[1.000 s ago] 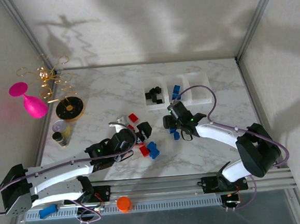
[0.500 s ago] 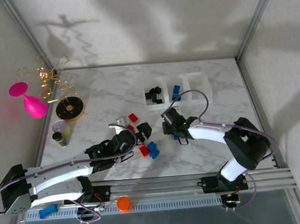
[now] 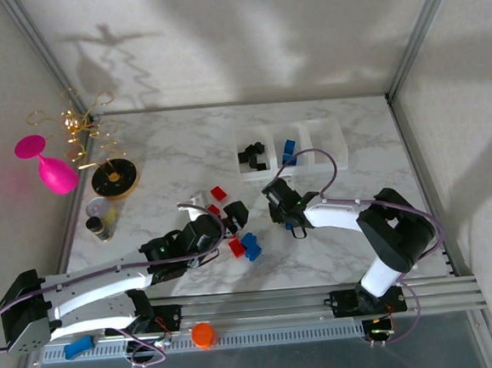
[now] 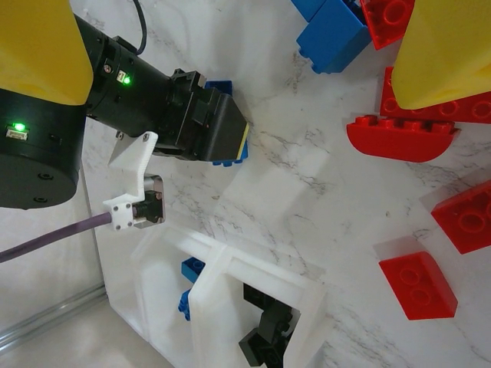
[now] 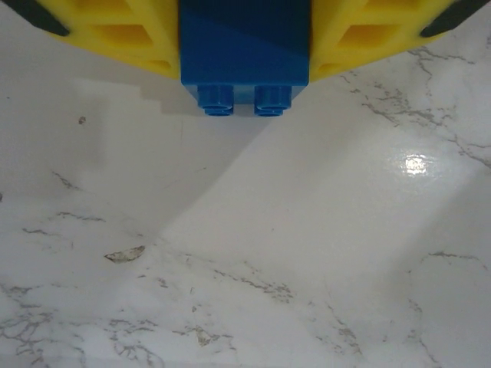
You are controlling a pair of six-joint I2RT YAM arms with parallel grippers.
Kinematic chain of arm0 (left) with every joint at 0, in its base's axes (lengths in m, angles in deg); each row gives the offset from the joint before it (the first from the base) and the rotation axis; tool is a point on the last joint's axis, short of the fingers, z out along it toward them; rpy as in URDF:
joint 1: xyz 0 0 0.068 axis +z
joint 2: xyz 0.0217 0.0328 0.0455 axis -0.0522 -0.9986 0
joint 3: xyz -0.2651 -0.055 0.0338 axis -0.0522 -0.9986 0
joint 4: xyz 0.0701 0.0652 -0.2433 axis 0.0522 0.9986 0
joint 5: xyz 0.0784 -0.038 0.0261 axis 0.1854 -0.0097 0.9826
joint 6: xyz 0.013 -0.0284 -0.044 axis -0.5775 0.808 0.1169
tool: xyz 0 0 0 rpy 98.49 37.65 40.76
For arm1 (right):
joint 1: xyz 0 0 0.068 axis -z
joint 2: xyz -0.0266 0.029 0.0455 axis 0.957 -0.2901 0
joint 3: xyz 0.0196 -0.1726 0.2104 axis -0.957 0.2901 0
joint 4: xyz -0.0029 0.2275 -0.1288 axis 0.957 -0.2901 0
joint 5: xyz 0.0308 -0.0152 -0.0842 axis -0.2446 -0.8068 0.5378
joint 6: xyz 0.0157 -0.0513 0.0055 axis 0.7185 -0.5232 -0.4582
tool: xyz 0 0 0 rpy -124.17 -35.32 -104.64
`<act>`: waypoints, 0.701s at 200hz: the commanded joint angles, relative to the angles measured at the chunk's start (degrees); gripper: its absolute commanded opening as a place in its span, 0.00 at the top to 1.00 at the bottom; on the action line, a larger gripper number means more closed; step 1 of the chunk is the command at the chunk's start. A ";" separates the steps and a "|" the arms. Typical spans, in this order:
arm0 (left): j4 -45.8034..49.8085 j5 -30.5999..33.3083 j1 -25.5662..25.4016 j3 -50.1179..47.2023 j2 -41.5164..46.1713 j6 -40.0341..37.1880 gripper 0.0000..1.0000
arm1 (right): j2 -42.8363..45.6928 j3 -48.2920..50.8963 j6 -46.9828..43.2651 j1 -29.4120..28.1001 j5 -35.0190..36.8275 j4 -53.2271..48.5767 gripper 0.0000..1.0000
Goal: Sort the legos into containers by color
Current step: Pick up the lego from the center of the table, then place the lego in the container.
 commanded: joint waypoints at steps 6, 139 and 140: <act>1.34 2.12 -0.41 -0.20 0.78 0.86 0.00 | 1.18 -1.53 -0.20 -0.07 -0.21 0.79 0.68; 2.03 1.71 1.66 6.19 -1.60 -5.20 0.00 | 1.24 -16.58 -6.62 12.56 0.40 -3.02 0.76; 1.99 1.66 1.69 6.23 -1.63 -5.20 0.00 | 1.11 -16.66 -6.66 12.71 0.45 -2.91 0.76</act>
